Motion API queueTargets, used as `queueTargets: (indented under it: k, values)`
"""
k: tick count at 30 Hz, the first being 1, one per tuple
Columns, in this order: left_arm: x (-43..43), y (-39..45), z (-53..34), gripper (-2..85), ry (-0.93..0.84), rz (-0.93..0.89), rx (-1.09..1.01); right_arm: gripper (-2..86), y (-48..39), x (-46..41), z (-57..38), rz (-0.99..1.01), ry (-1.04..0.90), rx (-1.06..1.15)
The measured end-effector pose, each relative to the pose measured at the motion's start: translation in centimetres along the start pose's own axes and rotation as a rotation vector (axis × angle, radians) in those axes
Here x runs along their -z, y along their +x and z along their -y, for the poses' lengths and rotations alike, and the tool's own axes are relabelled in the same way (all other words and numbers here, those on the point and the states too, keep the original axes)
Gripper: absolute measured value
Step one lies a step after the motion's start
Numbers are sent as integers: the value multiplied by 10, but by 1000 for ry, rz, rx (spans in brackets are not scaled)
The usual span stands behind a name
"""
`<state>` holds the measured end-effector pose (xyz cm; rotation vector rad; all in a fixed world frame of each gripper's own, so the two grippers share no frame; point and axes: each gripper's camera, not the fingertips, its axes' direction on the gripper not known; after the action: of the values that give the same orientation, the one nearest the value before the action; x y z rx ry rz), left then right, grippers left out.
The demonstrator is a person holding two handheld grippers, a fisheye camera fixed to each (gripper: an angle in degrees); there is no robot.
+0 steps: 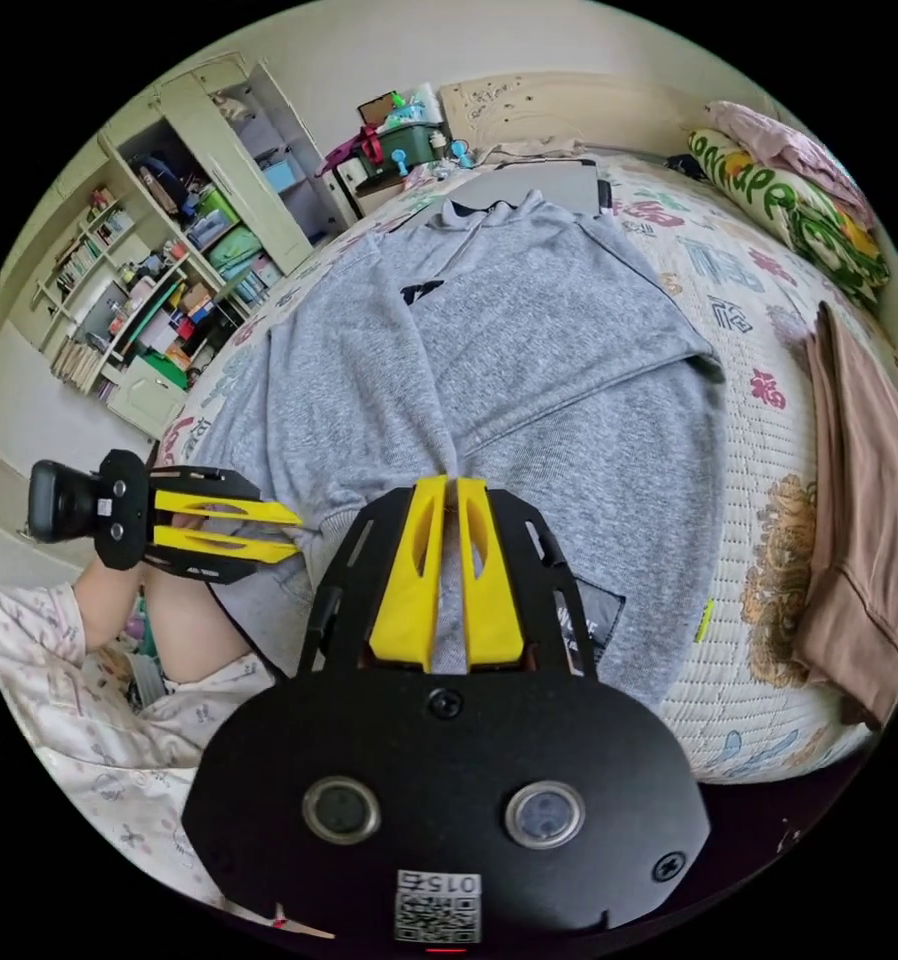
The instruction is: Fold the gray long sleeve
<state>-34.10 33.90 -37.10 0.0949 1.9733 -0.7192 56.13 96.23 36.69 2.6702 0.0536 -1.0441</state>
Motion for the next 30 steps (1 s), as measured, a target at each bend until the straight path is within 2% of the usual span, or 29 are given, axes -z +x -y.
queueTargets:
  k: [2,4,6,9,11,14,16,18,21,25,30]
  values:
    - [13,-27,-15,40,57,-84,59,49,5,20,13,35,-9,-52]
    - [33,-60,-36,45,146,-149,126,32,4,59,26,42,75,-98]
    - [65,-109,-67,50,294,-204,235,19,-6,120,46,94,287,-57]
    - [97,-167,-102,54,436,-118,358,24,-13,167,82,151,536,64]
    - [102,-204,-118,46,442,1,474,46,-11,170,118,101,581,94]
    - [88,-273,-139,29,354,157,696,75,3,147,190,42,529,84]
    - [73,-308,-144,38,346,193,706,83,13,123,233,68,471,90]
    - [42,-353,-136,46,251,242,676,95,29,88,286,71,415,49]
    - [2,-419,-129,69,200,183,743,99,50,49,341,110,389,-39]
    - [-51,-479,-114,97,110,206,794,97,70,10,398,117,342,-110]
    - [-116,-536,-123,114,99,131,905,97,60,-46,465,-115,111,-27]
